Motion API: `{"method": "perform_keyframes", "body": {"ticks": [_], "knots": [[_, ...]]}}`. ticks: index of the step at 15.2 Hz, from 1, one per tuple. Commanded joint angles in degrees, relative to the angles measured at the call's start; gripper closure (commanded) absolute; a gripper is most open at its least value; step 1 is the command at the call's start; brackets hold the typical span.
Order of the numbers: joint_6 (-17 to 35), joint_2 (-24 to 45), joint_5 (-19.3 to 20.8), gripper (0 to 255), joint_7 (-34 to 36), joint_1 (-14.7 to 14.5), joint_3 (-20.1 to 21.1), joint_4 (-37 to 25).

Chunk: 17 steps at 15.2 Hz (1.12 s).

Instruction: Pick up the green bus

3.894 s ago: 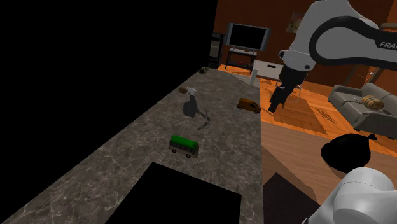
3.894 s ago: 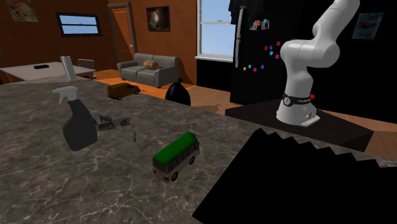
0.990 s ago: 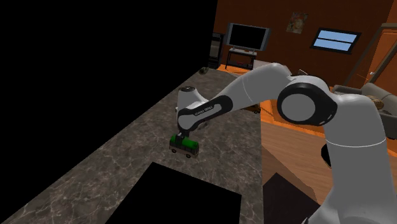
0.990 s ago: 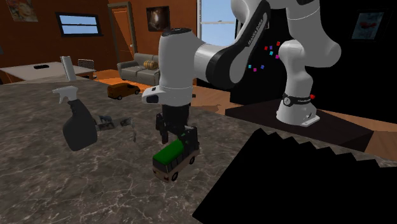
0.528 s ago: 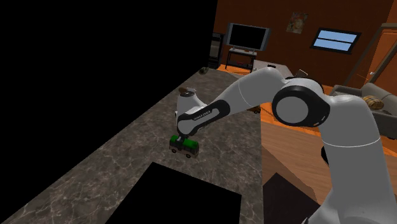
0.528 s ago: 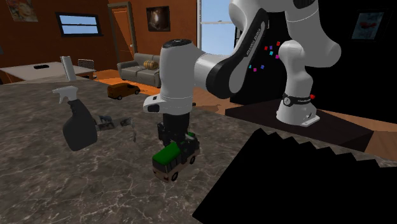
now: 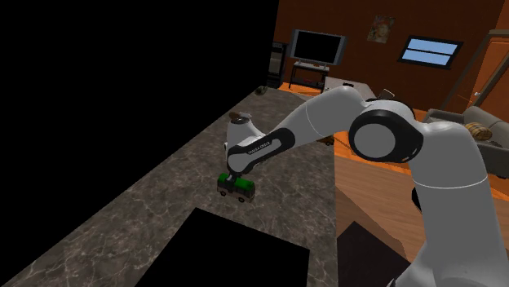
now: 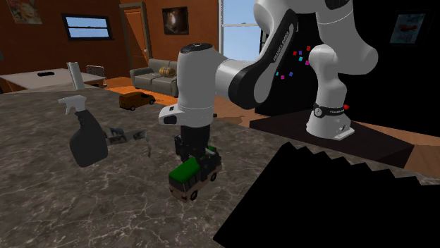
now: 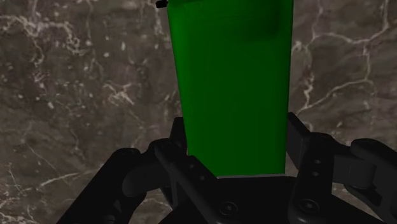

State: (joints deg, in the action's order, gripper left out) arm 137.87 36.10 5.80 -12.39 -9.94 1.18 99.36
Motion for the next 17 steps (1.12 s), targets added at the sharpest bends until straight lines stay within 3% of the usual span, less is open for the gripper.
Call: {"method": "perform_keyframes", "body": {"ticks": [1, 17], "knots": [[0.0, 0.1, 0.0, 255, 0.0, 0.0, 0.0, 0.0], [-8.3, -7.1, -0.6, 255, -0.8, 0.2, 0.4, -1.1]]}}
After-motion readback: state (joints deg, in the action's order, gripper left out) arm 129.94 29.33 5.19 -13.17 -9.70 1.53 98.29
